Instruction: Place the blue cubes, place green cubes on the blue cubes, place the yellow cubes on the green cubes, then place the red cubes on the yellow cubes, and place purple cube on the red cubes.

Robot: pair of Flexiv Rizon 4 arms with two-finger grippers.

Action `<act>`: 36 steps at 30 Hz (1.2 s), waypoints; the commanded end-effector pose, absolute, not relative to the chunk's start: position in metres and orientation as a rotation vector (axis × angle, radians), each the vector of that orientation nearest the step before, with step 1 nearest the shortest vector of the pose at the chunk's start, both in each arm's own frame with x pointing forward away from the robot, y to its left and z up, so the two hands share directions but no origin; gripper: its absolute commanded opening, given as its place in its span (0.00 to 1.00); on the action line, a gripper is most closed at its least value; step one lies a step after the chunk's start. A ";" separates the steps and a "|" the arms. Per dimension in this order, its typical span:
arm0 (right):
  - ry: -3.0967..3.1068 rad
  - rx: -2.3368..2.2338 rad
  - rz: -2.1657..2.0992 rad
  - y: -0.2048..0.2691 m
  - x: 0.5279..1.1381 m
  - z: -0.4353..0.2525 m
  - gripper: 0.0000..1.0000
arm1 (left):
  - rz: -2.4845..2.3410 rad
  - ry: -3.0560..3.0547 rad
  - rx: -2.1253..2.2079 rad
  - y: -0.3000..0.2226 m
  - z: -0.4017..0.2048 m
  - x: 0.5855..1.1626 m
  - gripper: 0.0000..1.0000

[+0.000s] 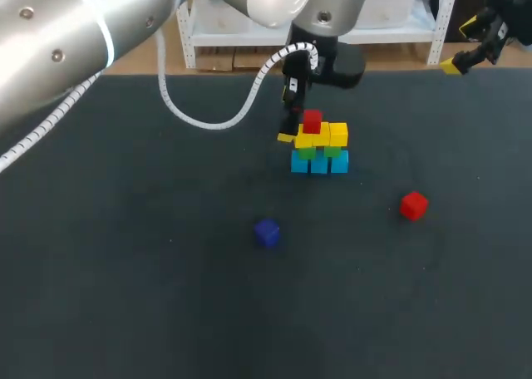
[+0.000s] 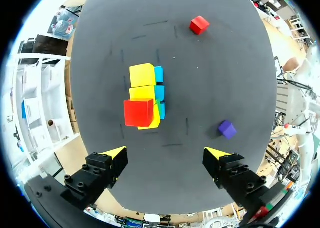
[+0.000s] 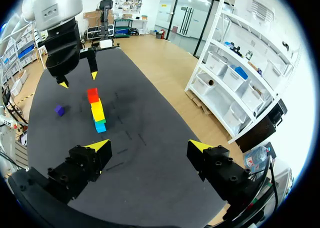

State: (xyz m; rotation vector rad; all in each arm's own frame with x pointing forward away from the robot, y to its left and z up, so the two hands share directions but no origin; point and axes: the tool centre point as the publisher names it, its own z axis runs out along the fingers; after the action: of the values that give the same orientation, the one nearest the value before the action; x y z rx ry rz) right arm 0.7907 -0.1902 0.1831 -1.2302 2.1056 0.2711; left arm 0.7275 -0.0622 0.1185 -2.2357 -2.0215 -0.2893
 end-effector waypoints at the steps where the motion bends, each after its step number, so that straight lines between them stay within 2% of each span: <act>1: 2.102 -1.232 0.276 -0.191 0.791 0.183 1.00 | -0.292 -2.023 -2.235 -0.062 0.119 0.727 1.00; 36: 2.102 -1.232 0.276 -0.191 0.791 0.183 1.00 | -0.118 -2.166 -2.205 -0.069 0.116 0.733 1.00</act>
State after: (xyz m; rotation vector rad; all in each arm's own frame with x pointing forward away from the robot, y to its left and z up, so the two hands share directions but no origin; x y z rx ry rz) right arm 0.7907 -0.1902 0.1831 -1.2303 2.1056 0.2711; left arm 0.7294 -0.0701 0.1188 -2.1976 -2.1663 -0.1284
